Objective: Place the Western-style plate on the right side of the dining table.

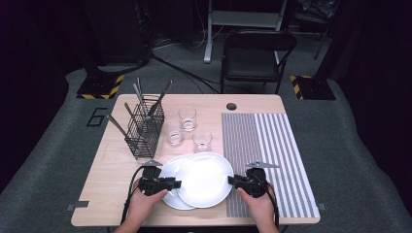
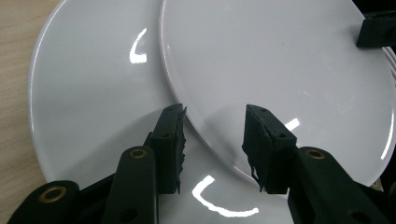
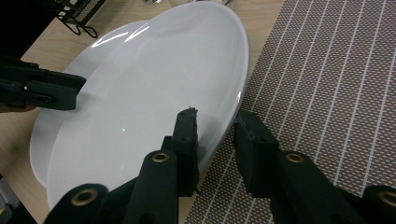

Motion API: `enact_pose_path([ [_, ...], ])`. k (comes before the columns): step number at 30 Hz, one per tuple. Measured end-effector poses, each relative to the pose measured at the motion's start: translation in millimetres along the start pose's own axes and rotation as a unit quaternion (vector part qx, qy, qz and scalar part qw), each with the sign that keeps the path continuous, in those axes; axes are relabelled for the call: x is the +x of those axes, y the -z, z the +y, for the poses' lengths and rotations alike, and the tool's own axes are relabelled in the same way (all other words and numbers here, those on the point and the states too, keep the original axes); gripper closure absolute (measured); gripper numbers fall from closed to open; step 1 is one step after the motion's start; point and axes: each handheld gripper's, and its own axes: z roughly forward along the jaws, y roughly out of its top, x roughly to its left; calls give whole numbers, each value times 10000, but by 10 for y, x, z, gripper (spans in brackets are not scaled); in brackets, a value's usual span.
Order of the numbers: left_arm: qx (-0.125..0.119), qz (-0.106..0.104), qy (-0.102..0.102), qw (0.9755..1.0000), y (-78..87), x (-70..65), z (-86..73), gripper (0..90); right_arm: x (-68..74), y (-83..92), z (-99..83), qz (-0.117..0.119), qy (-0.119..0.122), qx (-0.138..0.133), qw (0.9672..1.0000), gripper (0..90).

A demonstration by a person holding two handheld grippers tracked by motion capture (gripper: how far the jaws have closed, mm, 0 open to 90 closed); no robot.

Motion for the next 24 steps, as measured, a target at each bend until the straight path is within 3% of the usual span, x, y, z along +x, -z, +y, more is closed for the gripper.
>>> enact_pose_path([
  [10,-11,-55,65,10000,-3,-19,-15,541,-65,-33,-39,83,-214,52,9997,695],
  [20,-9,-130,49,9999,-56,-98,-30,538,-72,-49,-62,72,-216,22,9997,683],
  [24,-56,-50,-22,10000,-65,-130,-41,532,-70,-53,-72,56,-206,13,9998,671],
])
